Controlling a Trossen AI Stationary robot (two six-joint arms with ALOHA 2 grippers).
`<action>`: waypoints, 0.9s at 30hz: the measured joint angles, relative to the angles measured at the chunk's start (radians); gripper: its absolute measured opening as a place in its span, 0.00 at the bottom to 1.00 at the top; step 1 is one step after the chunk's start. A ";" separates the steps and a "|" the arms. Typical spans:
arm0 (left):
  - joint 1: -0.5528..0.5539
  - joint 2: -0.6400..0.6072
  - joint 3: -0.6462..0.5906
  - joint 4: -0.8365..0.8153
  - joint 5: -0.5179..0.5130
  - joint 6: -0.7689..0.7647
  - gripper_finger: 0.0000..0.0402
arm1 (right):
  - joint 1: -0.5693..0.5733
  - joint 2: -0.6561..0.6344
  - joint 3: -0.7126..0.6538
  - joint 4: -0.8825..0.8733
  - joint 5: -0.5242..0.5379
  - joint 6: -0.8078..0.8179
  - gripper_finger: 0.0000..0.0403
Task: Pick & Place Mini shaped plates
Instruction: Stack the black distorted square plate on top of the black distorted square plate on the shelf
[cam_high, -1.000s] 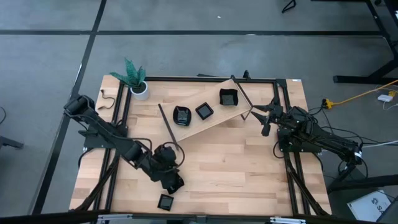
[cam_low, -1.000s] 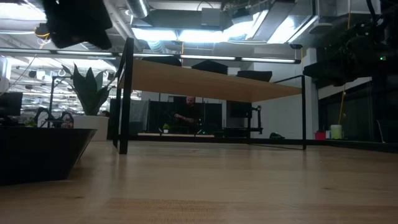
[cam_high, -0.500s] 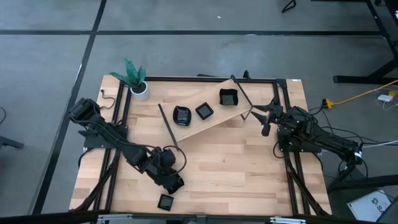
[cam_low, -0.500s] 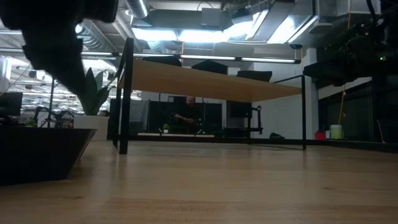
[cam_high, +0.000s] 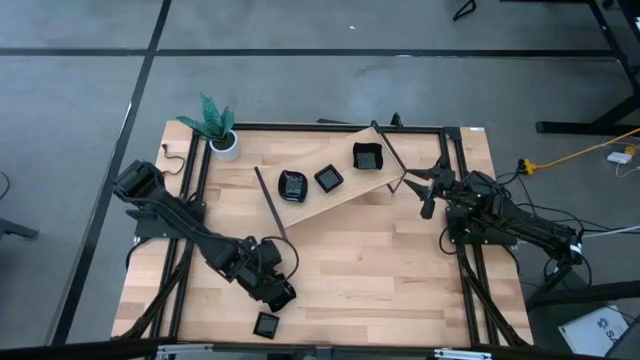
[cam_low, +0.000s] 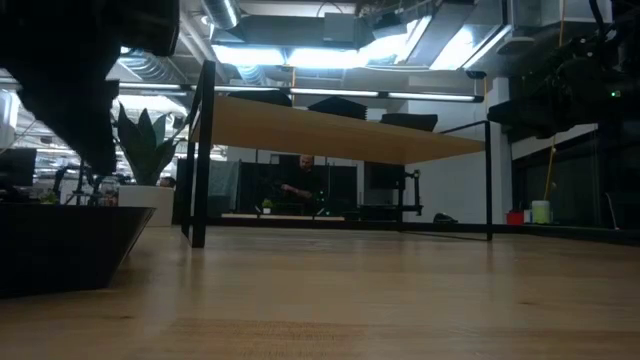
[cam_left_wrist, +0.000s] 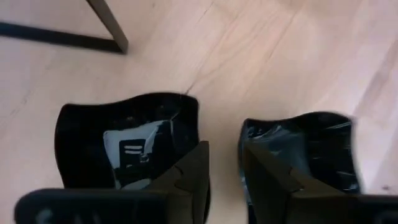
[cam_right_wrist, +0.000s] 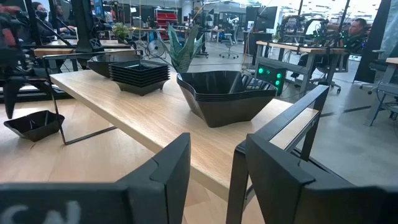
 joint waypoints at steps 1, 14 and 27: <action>0.000 0.012 0.000 -0.002 0.008 0.000 0.23 | 0.000 0.000 0.000 0.000 0.000 0.000 0.38; 0.002 0.074 0.000 -0.037 0.043 -0.003 0.24 | 0.000 0.000 0.000 0.000 0.000 0.000 0.38; 0.002 0.075 0.000 -0.088 0.042 -0.020 0.19 | 0.000 0.000 0.000 0.000 0.000 0.000 0.38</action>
